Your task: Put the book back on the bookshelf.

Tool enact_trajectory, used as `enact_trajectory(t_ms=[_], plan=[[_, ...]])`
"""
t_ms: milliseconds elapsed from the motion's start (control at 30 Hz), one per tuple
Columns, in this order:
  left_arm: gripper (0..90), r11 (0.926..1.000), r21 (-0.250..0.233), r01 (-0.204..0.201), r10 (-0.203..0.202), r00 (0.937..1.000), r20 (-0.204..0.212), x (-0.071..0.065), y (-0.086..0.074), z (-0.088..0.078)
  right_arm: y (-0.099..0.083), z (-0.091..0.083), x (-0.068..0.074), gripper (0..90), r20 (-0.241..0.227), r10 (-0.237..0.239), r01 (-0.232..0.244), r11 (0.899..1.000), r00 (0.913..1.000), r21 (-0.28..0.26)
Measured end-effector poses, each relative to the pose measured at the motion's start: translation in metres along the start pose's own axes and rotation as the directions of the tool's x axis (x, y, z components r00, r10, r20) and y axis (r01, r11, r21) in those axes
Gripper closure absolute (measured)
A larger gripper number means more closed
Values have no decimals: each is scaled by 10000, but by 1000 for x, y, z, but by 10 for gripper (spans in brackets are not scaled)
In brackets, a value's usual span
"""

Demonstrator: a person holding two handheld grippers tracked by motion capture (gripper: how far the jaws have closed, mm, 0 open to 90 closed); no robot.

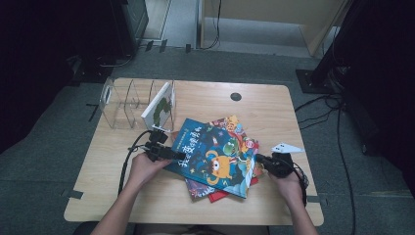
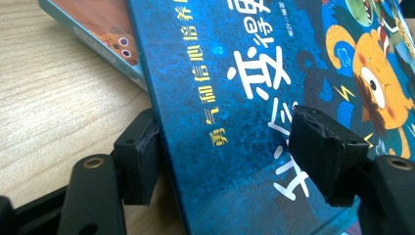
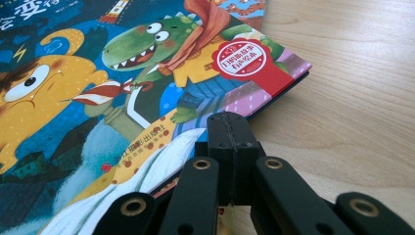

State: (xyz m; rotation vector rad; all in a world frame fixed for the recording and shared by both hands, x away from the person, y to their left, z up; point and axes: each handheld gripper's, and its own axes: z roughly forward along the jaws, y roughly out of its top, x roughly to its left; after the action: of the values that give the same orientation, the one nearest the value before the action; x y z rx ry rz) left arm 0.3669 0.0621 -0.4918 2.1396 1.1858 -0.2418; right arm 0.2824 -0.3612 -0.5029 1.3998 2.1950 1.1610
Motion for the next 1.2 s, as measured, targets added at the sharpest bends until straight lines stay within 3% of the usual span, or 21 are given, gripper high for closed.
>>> enact_trajectory(t_ms=[100,400,533,700,800,933,1067,1100,1200], plan=[[368,9999,-73,119,-118,9999,120,-1,0,-7,0,0,-1,900,-98,62,-62,10000,9999,5],[434,9999,13,-143,143,9993,343,-19,6,-42,1,3,1,900,-367,57,-57,10000,9993,0],[489,9998,39,211,-213,9967,783,-20,12,-57,3,8,4,900,-547,-29,24,10000,9985,-80],[519,9991,198,363,-370,9985,405,-26,24,-71,7,15,9,900,-657,-232,225,9997,9976,-117],[522,9991,374,177,-182,9997,146,-32,33,-78,9,17,12,900,-624,-447,441,9990,9970,-112],[565,9992,382,104,-121,9989,463,-40,45,-90,10,20,12,900,-722,-360,350,9993,9967,-155],[615,9985,400,375,-414,9940,1012,-44,59,-100,13,25,14,900,-787,-437,421,9989,9959,-218],[633,9975,536,451,-509,9924,1120,-45,63,-102,14,27,15,900,-779,-528,511,9984,9956,-244],[657,9976,663,221,-297,9928,1159,-52,77,-108,18,31,21,900,-563,-967,955,9952,9937,-230]])
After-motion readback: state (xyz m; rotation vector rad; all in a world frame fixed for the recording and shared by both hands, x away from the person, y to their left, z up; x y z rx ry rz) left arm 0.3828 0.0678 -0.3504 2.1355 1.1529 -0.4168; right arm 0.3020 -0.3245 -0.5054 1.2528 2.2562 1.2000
